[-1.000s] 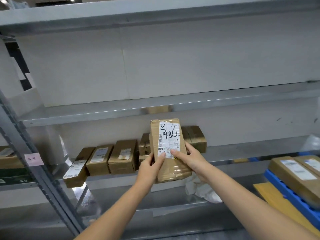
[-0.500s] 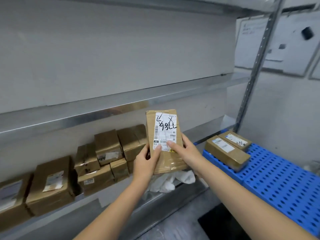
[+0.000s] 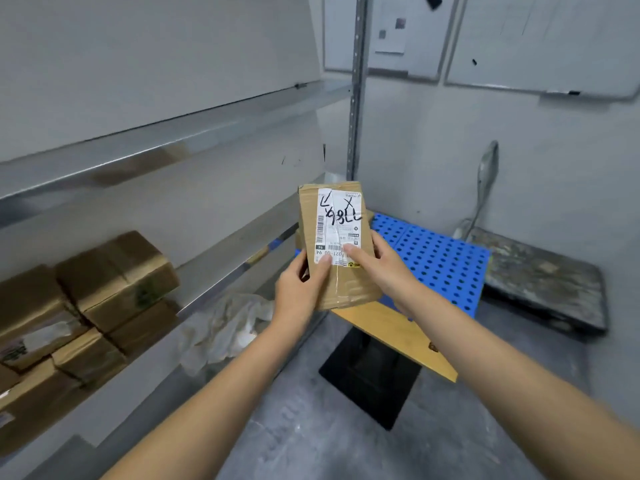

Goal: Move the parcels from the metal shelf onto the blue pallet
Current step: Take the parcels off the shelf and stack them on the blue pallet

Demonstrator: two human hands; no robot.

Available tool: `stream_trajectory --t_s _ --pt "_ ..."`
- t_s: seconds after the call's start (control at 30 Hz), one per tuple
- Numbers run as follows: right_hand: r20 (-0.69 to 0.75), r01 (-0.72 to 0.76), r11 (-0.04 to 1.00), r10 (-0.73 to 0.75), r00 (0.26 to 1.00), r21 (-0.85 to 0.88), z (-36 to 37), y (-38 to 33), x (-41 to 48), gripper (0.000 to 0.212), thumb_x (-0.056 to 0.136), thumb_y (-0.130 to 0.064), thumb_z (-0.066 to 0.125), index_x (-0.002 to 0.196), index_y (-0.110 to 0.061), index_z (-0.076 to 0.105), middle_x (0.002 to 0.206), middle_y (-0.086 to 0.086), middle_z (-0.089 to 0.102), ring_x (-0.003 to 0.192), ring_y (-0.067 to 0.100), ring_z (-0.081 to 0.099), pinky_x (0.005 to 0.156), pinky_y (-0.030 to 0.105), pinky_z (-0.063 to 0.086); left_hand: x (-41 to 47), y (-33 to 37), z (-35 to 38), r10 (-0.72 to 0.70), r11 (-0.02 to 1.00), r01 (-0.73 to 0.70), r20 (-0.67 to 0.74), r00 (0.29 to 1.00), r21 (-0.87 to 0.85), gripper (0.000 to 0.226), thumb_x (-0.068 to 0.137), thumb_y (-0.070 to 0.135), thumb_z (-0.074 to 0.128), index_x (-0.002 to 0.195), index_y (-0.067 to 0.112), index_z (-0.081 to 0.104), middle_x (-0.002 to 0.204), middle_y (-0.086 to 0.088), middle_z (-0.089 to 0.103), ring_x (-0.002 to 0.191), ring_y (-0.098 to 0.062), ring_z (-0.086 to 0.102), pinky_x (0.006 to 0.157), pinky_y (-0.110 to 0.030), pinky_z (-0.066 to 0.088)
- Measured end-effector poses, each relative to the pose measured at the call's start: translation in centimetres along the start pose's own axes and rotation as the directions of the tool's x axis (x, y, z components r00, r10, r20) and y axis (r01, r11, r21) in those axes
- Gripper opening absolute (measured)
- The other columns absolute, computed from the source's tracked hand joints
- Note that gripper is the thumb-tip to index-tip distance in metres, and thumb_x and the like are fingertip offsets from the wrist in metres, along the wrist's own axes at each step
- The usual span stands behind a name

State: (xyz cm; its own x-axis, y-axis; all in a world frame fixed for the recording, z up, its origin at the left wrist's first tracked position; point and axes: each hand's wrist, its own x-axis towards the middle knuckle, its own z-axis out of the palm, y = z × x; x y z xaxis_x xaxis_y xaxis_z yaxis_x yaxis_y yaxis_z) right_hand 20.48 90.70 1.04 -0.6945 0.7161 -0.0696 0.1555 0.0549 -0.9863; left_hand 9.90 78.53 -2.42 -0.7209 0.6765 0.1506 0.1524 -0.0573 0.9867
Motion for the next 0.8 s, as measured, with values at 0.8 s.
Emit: stream_trajectory --t_s 0.8 --pt "-0.042 0.025 0.998 -0.027 0.999 -0.057 -35.9 8.0 14.2 0.047 0.082 -0.049 0.069 0.121 -0.039 0.046 0.104 -0.021 0.059 0.075 -0.010 0.063 0.049 0.008 0.047 10.1 -1.0 37.7 -0.184 0.982 0.185 -0.025 0.983 0.046 0.046 0.091 0.046 0.061 0.130 0.022 0.058 0.119 0.007 0.067 0.105 -0.007 0.064 0.092 -0.034 0.055"
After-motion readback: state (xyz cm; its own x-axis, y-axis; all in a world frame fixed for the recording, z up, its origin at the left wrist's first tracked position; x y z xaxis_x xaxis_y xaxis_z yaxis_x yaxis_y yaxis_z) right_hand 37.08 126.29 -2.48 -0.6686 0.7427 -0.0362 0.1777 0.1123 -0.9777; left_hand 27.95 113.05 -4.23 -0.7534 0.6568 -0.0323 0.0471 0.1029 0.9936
